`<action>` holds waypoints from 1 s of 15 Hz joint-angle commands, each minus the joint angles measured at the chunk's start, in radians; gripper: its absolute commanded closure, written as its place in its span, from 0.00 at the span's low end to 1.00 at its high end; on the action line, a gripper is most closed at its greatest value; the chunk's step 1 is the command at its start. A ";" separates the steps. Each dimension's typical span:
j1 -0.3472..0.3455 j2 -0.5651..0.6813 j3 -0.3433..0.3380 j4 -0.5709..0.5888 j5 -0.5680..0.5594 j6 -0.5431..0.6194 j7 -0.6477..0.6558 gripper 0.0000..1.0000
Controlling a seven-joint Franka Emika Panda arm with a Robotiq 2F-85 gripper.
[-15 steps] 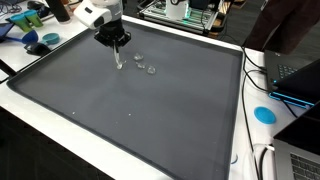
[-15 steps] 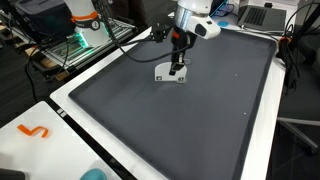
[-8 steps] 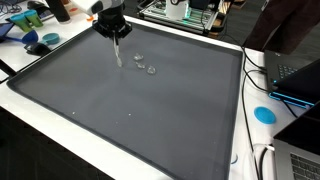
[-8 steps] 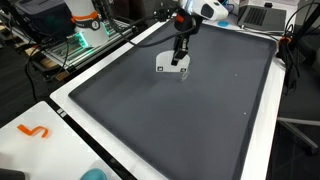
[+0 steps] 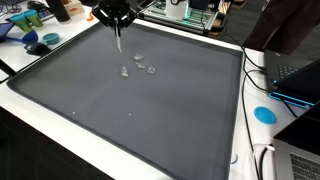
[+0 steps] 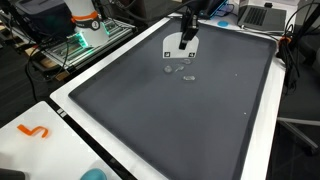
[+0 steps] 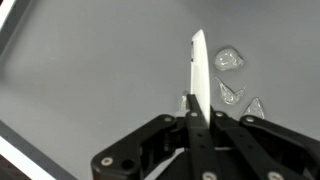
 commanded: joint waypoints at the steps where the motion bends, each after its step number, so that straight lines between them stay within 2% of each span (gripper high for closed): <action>1: 0.013 -0.020 0.009 0.000 0.001 -0.035 0.030 0.99; 15: 0.118 -0.014 0.072 0.010 0.004 -0.058 0.249 0.99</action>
